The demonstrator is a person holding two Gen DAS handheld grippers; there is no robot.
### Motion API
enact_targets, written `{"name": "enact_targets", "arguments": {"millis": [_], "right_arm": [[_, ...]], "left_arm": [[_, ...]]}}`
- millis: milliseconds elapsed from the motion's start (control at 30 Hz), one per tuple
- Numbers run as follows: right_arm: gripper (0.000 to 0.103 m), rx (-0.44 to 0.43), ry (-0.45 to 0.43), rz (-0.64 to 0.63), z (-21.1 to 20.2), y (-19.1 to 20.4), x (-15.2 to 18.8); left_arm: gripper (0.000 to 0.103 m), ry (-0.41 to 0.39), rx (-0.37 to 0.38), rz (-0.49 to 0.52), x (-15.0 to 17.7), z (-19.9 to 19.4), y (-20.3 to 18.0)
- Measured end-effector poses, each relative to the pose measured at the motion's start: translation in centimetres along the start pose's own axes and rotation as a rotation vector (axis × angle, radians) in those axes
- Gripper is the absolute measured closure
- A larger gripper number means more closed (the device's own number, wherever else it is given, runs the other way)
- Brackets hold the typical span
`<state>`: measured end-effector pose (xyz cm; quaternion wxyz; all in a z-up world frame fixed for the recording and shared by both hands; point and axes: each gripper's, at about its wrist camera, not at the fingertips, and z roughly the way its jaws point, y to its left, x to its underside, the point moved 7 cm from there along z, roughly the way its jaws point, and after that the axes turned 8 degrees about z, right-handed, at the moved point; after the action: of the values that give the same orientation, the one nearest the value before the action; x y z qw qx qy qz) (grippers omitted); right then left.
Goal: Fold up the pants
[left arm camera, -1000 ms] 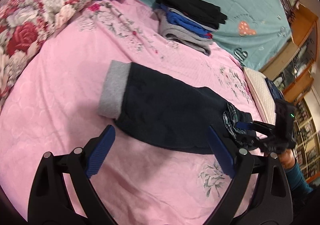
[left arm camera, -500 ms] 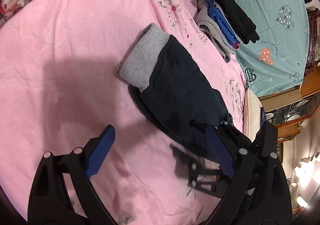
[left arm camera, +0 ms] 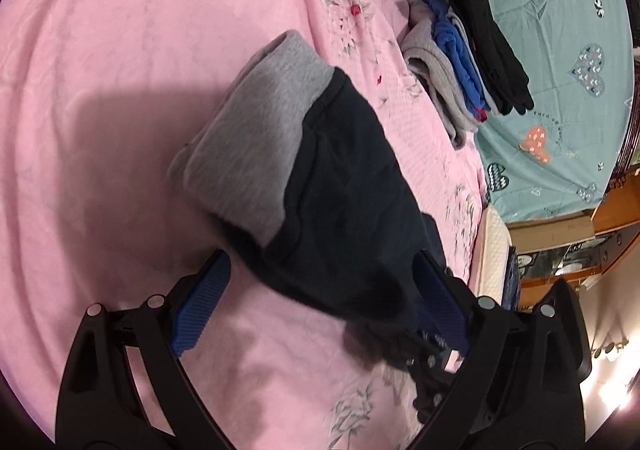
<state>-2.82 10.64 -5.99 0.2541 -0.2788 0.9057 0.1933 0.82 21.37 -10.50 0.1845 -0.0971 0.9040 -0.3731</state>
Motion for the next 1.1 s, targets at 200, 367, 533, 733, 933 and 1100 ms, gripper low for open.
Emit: {"name": "enact_targets", "arguments": {"millis": [200,367,533,733,933,1100], "right_arm": [[0.082,-0.022,0.012,0.009,0.4,-0.1,0.4],[0.054,-0.058,-0.042,0.099,-3.1,-2.2,0.5],[0.039,-0.149,-0.194,0.462,-10.6,-11.1,2.7],[0.036,-0.403,-0.208,0.834,-11.4,-16.9,9.1],[0.031,-0.383,-0.092,0.749,-8.8,-15.3,10.2],[0.022,-0.357,-0.256,0.796,-14.8,-20.1,10.9]], "left_arm": [[0.041,-0.067,-0.064,-0.028,-1.1,0.3,0.4],[0.071,-0.067,-0.111,-0.045,-1.3,0.2,1.6],[0.074,-0.095,-0.154,-0.006,-1.2,0.1,1.5],[0.077,-0.125,-0.236,0.067,-1.3,-0.1,0.3],[0.083,-0.182,-0.323,0.182,-1.3,-1.5,-3.2],[0.083,-0.25,-0.34,0.408,-0.3,-2.3,-11.2]]}}
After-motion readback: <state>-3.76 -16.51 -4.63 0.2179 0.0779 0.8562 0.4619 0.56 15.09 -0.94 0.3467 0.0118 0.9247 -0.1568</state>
